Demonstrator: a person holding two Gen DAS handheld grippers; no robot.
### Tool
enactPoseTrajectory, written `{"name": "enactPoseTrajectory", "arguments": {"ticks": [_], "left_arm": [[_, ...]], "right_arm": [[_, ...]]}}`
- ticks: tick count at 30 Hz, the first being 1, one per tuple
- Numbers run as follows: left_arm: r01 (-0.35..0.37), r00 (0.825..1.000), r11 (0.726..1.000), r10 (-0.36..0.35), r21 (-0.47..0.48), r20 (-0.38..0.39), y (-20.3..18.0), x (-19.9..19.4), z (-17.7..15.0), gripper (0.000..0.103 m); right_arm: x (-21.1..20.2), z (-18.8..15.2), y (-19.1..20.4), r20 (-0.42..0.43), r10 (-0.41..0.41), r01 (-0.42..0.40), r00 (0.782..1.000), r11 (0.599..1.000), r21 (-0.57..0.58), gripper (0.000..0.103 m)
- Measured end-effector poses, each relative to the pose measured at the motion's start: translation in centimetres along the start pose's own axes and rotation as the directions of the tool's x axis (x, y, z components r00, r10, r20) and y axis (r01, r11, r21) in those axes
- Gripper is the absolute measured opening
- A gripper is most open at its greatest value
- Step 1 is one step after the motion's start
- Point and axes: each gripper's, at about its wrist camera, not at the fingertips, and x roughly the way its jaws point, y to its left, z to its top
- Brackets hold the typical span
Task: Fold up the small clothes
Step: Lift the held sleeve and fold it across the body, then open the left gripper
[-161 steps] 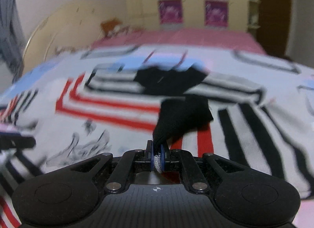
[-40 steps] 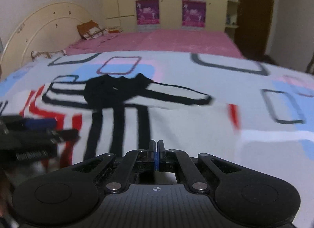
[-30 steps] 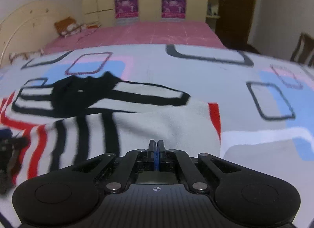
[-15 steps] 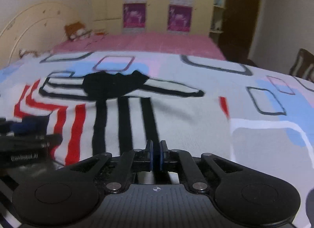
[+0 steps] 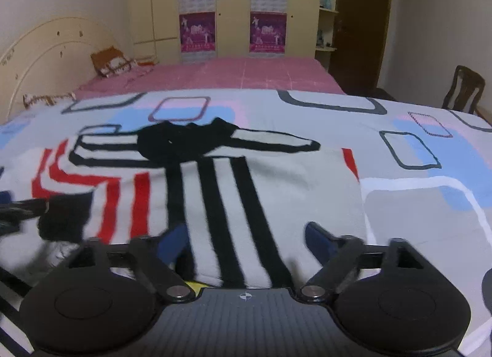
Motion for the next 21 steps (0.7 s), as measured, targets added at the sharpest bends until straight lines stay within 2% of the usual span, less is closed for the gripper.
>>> {"name": "enactPoseTrajectory", "arguments": {"ticks": [1, 2, 4, 7, 10, 12, 14, 16, 17, 21], "left_arm": [[-0.025, 1.0, 0.999, 0.026, -0.042, 0.012, 2.2, -0.9, -0.2, 0.076], [-0.053, 0.998, 0.994, 0.054, -0.091, 0.018, 4.5, -1.7, -0.4, 0.073], [-0.101, 0.994, 0.978, 0.107, -0.185, 0.022, 9.0, -3.1, -0.9, 0.065], [-0.194, 0.979, 0.928, 0.206, -0.317, 0.003, 15.4, -4.6, -2.1, 0.058], [-0.264, 0.961, 0.864, 0.274, -0.428, -0.04, 20.7, -5.2, -3.2, 0.055], [-0.28, 0.955, 0.831, 0.291, -0.48, -0.054, 23.2, -5.3, -3.6, 0.054], [-0.285, 0.953, 0.8, 0.297, -0.527, -0.064, 25.2, -5.0, -3.7, 0.052], [-0.255, 0.96, 0.759, 0.272, -0.599, -0.065, 27.3, -4.6, -3.9, 0.049], [-0.245, 0.962, 0.747, 0.265, -0.618, -0.06, 28.2, -4.5, -4.0, 0.048], [-0.235, 0.964, 0.739, 0.263, -0.631, -0.051, 29.8, -3.6, -3.1, 0.045]], "right_arm": [[0.1, 0.1, 0.3, -0.002, 0.015, -0.015, 1.0, 1.0, 0.019, 0.07], [0.3, 0.3, 0.6, -0.002, 0.024, -0.024, 1.0, 0.999, 0.035, 0.058], [0.7, 0.5, 1.3, -0.011, 0.042, -0.041, 0.999, 0.998, 0.057, 0.046], [1.1, 0.6, 2.5, -0.022, 0.059, -0.058, 0.998, 0.997, 0.055, 0.045], [1.3, 0.7, 4.0, -0.028, 0.078, -0.077, 0.997, 0.997, 0.026, 0.045], [1.4, 0.7, 4.9, -0.028, 0.093, -0.093, 0.995, 0.996, 0.012, 0.044], [1.2, 0.7, 5.9, -0.028, 0.109, -0.11, 0.994, 0.994, -0.004, 0.034], [1.2, 0.8, 6.7, -0.026, 0.115, -0.115, 0.993, 0.993, -0.017, 0.034], [1.1, 0.9, 7.0, -0.021, 0.117, -0.117, 0.993, 0.993, -0.022, 0.034], [1.0, 1.3, 7.2, -0.01, 0.109, -0.11, 0.994, 0.994, -0.02, 0.034]]}}
